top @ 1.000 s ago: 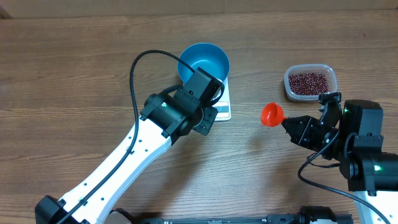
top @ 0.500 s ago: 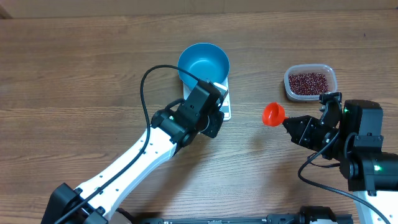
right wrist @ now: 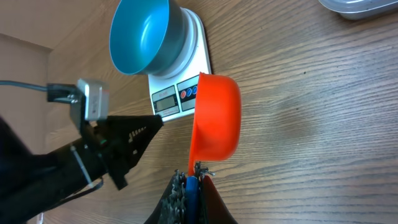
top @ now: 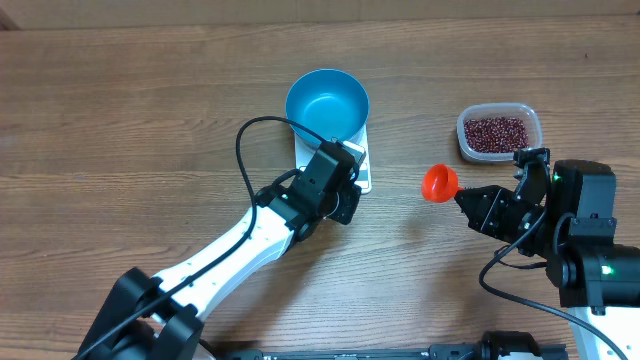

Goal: Scoop item into bowl and weigh 150g on scale
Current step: 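Move the left gripper down to the scale's buttons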

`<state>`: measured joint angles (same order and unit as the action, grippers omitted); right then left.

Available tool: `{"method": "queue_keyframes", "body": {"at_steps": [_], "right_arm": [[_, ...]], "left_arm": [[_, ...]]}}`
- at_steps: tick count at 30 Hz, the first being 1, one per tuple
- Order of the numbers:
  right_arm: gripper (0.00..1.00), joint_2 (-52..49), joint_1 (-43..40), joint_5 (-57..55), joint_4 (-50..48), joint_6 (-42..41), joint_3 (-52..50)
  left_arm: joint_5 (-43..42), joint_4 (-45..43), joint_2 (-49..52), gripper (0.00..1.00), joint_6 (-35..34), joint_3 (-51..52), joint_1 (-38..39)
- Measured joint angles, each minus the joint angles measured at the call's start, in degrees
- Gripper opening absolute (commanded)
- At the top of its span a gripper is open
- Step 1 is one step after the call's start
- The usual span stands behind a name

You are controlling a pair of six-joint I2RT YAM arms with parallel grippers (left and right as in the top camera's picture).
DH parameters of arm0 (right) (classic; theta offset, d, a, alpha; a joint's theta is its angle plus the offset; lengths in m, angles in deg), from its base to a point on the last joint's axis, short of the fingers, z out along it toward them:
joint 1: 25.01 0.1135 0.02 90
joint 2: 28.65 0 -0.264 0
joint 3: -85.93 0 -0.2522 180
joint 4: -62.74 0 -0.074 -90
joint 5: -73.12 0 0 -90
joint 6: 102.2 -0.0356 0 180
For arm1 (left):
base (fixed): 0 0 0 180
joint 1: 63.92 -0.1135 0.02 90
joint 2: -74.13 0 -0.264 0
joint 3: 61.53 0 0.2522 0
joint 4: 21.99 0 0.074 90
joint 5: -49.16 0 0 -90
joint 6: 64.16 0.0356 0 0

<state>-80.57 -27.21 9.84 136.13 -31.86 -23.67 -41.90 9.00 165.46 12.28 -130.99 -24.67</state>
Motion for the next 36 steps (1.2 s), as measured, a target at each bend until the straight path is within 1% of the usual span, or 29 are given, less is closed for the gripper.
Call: {"method": "queue_keyframes", "body": {"at_steps": [8, 13, 23, 31, 36], "right_arm": [[0.04, 0.0, 0.0, 0.0, -0.1, 0.0, 0.0], [0.04, 0.0, 0.0, 0.0, -0.4, 0.0, 0.0], [0.04, 0.0, 0.0, 0.0, -0.3, 0.0, 0.0], [0.04, 0.0, 0.0, 0.0, -0.2, 0.0, 0.0], [0.04, 0.0, 0.0, 0.0, -0.3, 0.0, 0.0]], "left_arm": [[0.4, -4.1, 5.2, 0.04, -1.3, 0.0, 0.0], [0.6, -7.0, 6.7, 0.05, -1.5, 0.1, 0.0], [4.6, -8.8, 9.3, 0.04, -3.3, 0.1, 0.0], [6.6, -11.5, 13.0, 0.04, -4.1, 0.1, -0.1], [7.1, -14.3, 13.5, 0.04, -4.3, 0.2, -0.4]]}}
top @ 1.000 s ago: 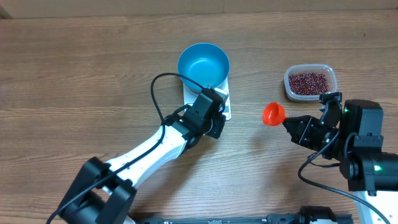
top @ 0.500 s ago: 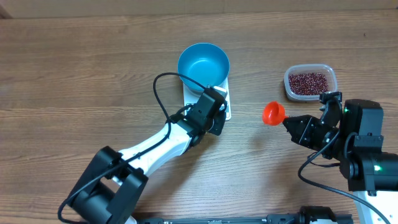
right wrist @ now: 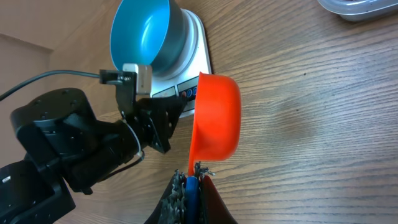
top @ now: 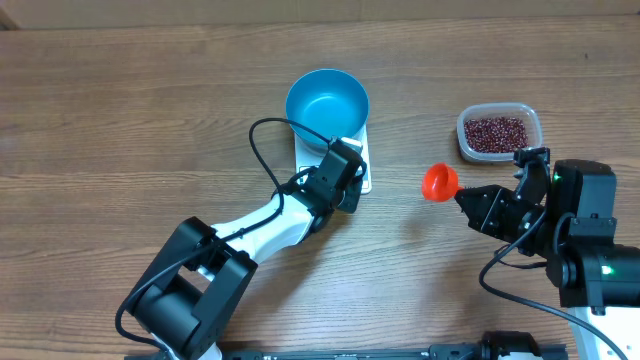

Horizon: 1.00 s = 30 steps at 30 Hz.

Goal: Scoop item into bowl and weigh 150g on scale
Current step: 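Move the left gripper down to the scale's buttons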

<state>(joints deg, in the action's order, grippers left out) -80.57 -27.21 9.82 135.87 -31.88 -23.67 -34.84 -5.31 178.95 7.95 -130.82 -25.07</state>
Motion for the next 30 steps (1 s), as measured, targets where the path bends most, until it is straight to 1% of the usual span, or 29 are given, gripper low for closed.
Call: {"method": "queue_keyframes", "body": {"at_steps": [5, 15, 30], "right_arm": [[0.04, 0.0, 0.0, 0.0, 0.0, 0.0, 0.0], [0.04, 0.0, 0.0, 0.0, 0.0, 0.0, 0.0], [0.04, 0.0, 0.0, 0.0, 0.0, 0.0, 0.0]], "left_arm": [[0.5, -1.7, 0.0, 0.04, 0.0, 0.0, 0.0], [3.1, -1.6, 0.0, 0.04, 0.0, 0.0, 0.0], [4.5, -1.0, 0.0, 0.04, 0.0, 0.0, 0.0]]}}
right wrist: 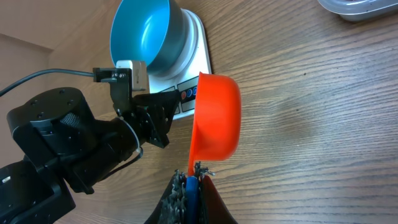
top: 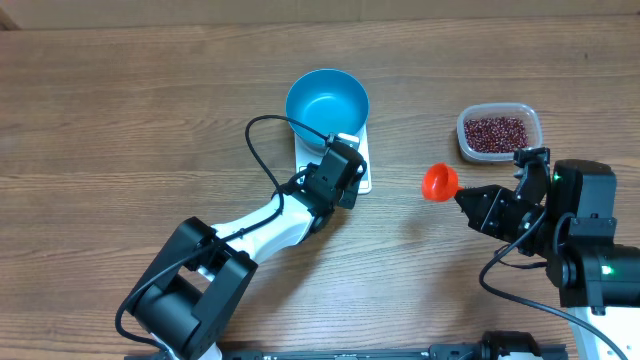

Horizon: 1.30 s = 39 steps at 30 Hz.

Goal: Scoop item into bowl and weigh 150g on scale
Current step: 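Move the left gripper down to the scale's buttons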

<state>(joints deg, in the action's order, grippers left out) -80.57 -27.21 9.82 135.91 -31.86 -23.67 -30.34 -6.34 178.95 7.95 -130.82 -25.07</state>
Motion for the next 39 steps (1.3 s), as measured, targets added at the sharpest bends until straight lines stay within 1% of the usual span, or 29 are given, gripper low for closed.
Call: {"method": "queue_keyframes", "body": {"at_steps": [34, 39], "right_arm": [[0.04, 0.0, 0.0, 0.0, 0.0, 0.0, 0.0], [0.04, 0.0, 0.0, 0.0, 0.0, 0.0, 0.0]], "left_arm": [[0.7, 0.0, 0.0, 0.04, 0.0, 0.0, 0.0], [0.7, 0.0, 0.0, 0.05, -0.9, 0.0, 0.0]]}}
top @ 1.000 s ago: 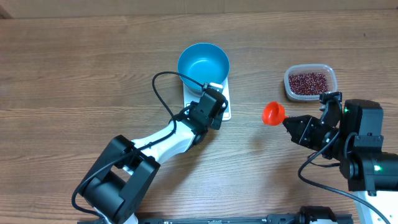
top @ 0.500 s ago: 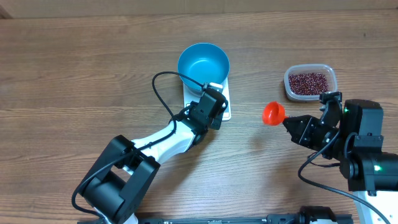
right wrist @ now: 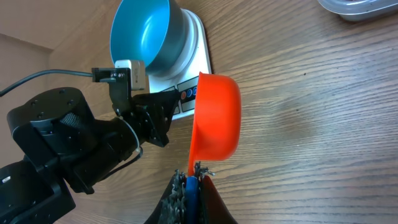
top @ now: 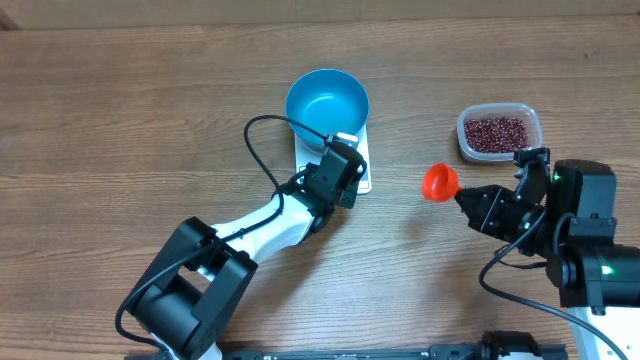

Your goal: Scoop item into bowl and weigh 150g on scale

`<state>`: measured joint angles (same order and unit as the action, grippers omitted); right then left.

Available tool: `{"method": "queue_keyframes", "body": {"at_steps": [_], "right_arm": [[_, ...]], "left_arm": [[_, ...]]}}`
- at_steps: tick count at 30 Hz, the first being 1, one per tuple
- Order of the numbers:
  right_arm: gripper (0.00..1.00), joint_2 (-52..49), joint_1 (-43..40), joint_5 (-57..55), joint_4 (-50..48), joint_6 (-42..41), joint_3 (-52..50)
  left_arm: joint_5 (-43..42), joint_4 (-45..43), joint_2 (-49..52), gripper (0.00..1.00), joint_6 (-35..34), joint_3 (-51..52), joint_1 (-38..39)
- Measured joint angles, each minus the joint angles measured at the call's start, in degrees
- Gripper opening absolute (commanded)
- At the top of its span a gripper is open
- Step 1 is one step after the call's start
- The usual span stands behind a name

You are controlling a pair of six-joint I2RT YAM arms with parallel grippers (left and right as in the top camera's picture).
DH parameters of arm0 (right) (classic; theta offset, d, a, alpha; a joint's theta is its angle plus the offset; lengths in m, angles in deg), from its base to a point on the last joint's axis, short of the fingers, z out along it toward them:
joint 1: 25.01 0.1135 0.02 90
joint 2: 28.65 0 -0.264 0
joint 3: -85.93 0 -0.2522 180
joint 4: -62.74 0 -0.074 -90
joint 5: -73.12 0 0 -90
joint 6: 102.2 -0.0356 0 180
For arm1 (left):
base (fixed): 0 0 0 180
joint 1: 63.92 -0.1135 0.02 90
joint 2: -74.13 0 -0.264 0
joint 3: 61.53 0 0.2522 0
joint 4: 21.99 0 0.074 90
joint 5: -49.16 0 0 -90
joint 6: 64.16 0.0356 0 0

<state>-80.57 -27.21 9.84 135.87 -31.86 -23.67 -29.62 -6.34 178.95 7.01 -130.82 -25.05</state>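
A blue bowl (top: 327,102) (right wrist: 142,34) stands on the white scale (top: 364,178) (right wrist: 196,38); its inside shows only blue. My left gripper (top: 343,172) (right wrist: 163,111) rests over the scale's front panel by the display, its dark fingers together. My right gripper (top: 466,197) (right wrist: 191,177) is shut on the handle of the orange scoop (top: 438,182) (right wrist: 216,118), held above the table right of the scale. The scoop's cup shows no beans from above. Red beans fill the clear container (top: 499,132) at the far right.
The left arm (top: 250,230) stretches across the table from the near left to the scale, with a black cable (top: 262,150) looping above it. In the right wrist view, only the container's rim (right wrist: 357,7) shows, at the top right.
At first my left gripper hung just in front of the scale, short of its panel. By 2.3 s ago it had come over the scale's front panel, and it has stayed about there since. My right gripper has held the orange scoop still all along.
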Motion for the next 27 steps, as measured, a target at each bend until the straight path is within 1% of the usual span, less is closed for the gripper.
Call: {"method": "queue_keyframes", "body": {"at_steps": [27], "right_arm": [[0.04, 0.0, 0.0, 0.0, 0.0, 0.0, 0.0]], "left_arm": [[0.0, 0.2, 0.0, 0.04, -0.7, 0.0, 0.0]]}}
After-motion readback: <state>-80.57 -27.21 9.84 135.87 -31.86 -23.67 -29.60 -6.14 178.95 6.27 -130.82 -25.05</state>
